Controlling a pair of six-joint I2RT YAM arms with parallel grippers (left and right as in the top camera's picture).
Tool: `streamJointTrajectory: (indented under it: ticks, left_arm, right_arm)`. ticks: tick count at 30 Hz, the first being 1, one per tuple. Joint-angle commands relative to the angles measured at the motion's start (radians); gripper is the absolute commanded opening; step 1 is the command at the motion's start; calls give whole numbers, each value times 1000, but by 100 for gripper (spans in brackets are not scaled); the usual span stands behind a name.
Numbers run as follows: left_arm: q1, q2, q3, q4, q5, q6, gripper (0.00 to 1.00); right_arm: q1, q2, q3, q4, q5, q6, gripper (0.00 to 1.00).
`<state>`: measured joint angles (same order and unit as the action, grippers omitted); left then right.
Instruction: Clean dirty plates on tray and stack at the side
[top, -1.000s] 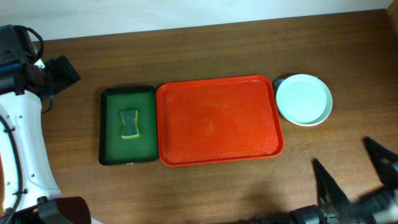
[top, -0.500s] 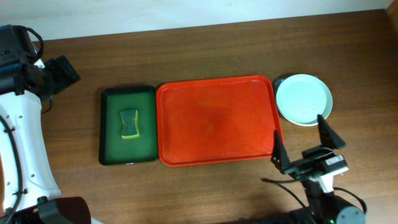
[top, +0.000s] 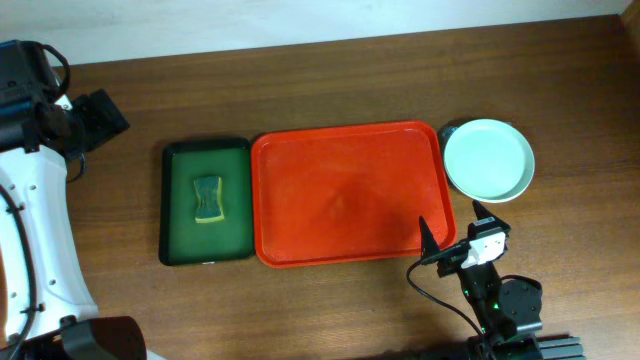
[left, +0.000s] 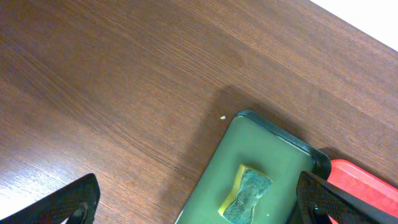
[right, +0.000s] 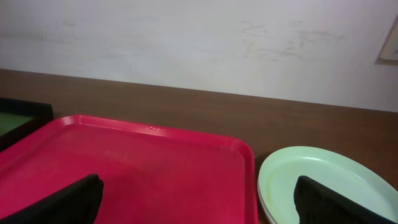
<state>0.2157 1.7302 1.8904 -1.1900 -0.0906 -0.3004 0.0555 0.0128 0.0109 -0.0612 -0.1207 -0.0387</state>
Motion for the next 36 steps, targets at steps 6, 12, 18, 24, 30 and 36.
streamJointTrajectory:
  ticks: [6, 12, 18, 24, 30, 36]
  left_arm:
    - [3, 5, -3, -1, -4, -10, 99]
    - [3, 5, -3, -1, -4, -10, 99]
    - [3, 1, -3, -1, -4, -10, 99]
    - [3, -213, -3, -1, -4, -10, 99]
    - [3, -546, -3, -1, -64, -10, 99]
    - [1, -776, -10, -59, -68, -10, 99]
  right_arm:
    - [-5, -9, -5, -6, -2, -6, 98]
    - [-5, -9, -5, -6, -2, -6, 98]
    - [-5, -9, -5, -6, -2, -6, 98]
    - [-5, -9, -5, -6, -2, -6, 98]
    - [-5, -9, -5, -6, -2, -6, 98]
    - [-5, -9, -5, -6, -2, -6, 98]
